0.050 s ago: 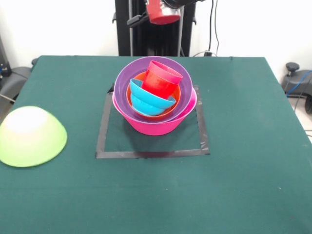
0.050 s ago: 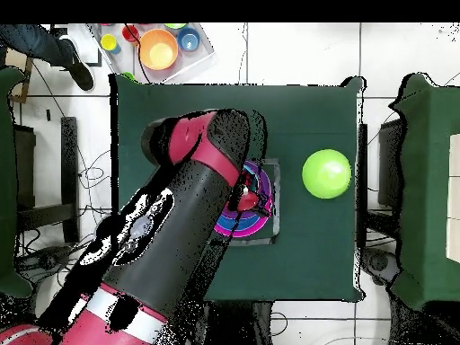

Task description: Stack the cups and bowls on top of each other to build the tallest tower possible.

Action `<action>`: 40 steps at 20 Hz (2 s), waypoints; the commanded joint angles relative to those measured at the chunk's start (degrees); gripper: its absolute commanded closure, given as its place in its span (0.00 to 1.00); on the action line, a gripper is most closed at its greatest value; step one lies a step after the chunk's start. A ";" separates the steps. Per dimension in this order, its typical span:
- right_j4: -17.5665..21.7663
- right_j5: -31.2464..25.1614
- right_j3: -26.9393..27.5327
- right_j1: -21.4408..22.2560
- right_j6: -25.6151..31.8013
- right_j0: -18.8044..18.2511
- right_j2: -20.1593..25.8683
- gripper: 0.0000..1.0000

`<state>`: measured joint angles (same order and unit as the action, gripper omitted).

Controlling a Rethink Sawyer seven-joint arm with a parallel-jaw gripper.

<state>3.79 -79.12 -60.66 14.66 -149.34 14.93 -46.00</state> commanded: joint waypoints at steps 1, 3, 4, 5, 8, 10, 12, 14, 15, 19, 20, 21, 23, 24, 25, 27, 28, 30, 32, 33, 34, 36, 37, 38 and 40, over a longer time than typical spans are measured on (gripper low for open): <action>-2.75 -5.34 2.04 -0.21 -2.41 0.65 8.07 0.00; -2.32 -3.33 -0.53 1.98 -0.70 0.85 8.21 0.00; -2.00 -1.90 -2.07 3.39 0.57 0.79 8.42 0.00; -1.74 -0.77 -3.21 4.35 1.13 0.78 8.45 0.00; -0.81 1.90 -6.42 7.60 3.09 0.64 8.45 0.00; -0.11 3.43 -8.55 10.27 5.18 0.10 8.53 0.00; 0.28 6.10 -11.21 13.05 6.33 -0.56 8.68 0.00; 0.63 10.62 -14.75 16.15 7.58 -1.65 9.18 0.00; 0.81 12.03 -15.86 17.29 8.19 -2.30 9.38 0.00; 0.15 20.48 -22.50 22.09 8.15 -4.25 11.21 0.00; -0.77 23.26 -24.32 23.00 7.58 -5.06 12.13 0.00; -0.93 24.39 -25.07 23.53 7.49 -5.55 12.61 0.00; -1.70 29.00 -27.81 24.67 6.96 -6.83 14.47 0.00; -2.62 34.15 -30.46 25.43 7.27 -8.46 16.75 0.00; -2.94 37.29 -31.75 25.63 6.94 -9.44 18.26 0.00; -4.08 44.51 -34.25 25.53 5.33 -11.68 21.85 0.00; -4.89 47.18 -35.21 25.65 4.90 -12.94 23.79 0.00; -5.55 48.61 -35.84 26.10 5.08 -14.54 26.19 0.00; -5.62 48.55 -35.88 26.60 4.83 -15.35 27.49 0.00; -5.36 48.53 -35.92 26.83 4.47 -15.40 27.71 0.00; -5.07 48.31 -36.04 27.11 3.97 -15.38 27.76 0.00; -4.12 47.28 -35.96 27.66 4.05 -15.07 27.83 0.00; -3.66 46.60 -35.86 27.98 4.37 -15.03 27.94 0.00; -3.48 46.01 -36.09 28.49 4.68 -15.23 28.26 0.00; -2.60 45.44 -36.10 29.08 5.42 -15.17 28.56 0.00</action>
